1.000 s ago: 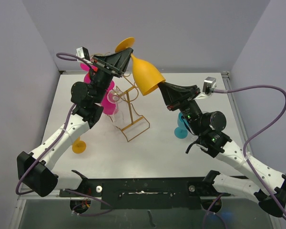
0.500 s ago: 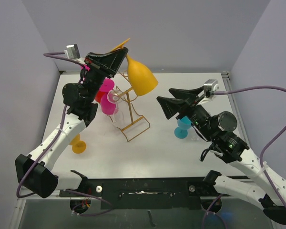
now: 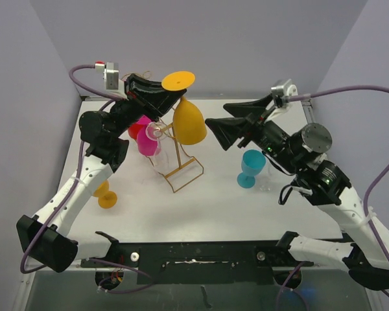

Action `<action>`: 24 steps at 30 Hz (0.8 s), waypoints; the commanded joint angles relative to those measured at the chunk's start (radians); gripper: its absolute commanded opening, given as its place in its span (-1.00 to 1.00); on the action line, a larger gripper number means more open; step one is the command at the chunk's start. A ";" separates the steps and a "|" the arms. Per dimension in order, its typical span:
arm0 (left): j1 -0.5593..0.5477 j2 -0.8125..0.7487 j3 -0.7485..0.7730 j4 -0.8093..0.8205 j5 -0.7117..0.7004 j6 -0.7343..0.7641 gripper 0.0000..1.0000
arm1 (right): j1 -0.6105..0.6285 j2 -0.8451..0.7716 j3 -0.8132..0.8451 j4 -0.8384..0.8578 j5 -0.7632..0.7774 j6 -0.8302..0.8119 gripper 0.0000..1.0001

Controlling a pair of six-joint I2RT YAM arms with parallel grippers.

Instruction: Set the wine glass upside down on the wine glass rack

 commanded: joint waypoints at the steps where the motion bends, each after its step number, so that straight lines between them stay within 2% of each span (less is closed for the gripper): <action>1: -0.001 -0.043 0.016 0.042 0.128 0.046 -1.00 | 0.003 0.118 0.089 0.014 -0.079 0.060 0.44; 12: -0.015 -0.070 -0.049 0.156 0.207 -0.080 -1.00 | 0.003 0.220 0.140 0.058 -0.152 0.121 0.31; 24: -0.038 -0.083 -0.075 0.215 0.213 -0.169 -1.00 | 0.002 0.250 0.108 0.134 -0.195 0.160 -0.10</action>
